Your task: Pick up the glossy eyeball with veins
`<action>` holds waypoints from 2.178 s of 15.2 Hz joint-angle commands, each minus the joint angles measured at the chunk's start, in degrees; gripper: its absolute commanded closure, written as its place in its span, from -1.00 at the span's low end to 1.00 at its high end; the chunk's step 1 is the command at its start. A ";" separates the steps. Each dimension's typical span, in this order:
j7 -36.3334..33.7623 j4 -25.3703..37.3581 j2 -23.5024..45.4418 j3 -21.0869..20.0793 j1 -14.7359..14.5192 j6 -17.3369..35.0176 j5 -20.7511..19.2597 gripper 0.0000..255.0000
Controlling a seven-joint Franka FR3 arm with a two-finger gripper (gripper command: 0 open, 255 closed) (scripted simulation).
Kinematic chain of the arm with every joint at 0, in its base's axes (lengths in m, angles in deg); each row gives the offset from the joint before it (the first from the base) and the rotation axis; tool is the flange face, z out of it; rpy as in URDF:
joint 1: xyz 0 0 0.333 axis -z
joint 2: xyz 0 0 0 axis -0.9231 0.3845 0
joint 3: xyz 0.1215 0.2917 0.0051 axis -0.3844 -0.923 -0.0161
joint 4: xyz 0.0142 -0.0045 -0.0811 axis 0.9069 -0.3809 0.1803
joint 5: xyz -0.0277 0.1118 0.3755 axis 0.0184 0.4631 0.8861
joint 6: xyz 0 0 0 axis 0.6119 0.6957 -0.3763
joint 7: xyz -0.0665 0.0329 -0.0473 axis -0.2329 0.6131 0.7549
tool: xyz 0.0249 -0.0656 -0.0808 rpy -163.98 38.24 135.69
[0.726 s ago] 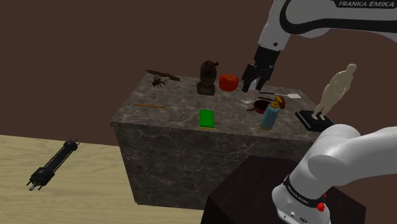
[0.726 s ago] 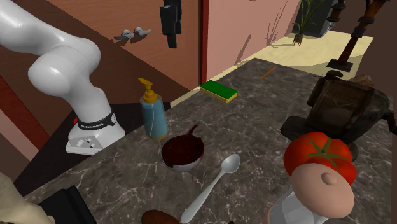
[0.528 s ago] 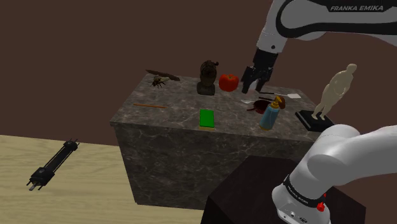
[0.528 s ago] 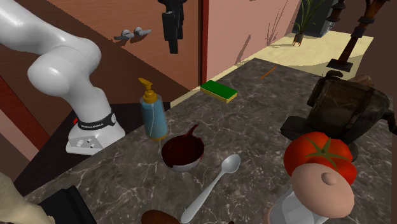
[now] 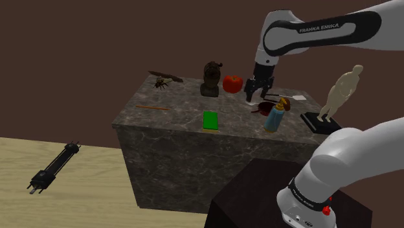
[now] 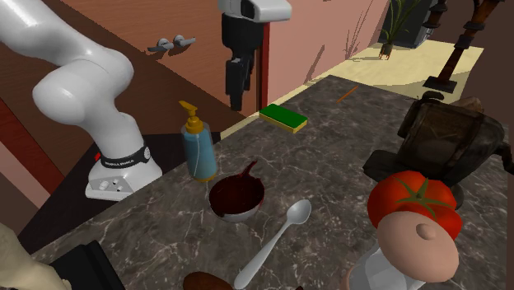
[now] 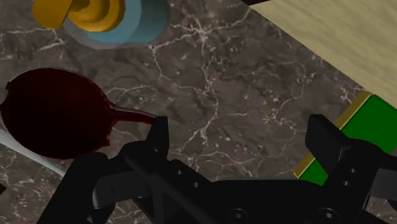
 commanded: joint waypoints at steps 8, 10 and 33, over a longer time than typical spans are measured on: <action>-0.52 2.13 14.51 3.26 5.47 8.38 -9.00 -1.00; -0.65 1.76 15.23 3.42 5.60 9.38 -9.27 -1.00; -0.79 1.03 15.82 3.50 5.63 10.70 -9.35 1.00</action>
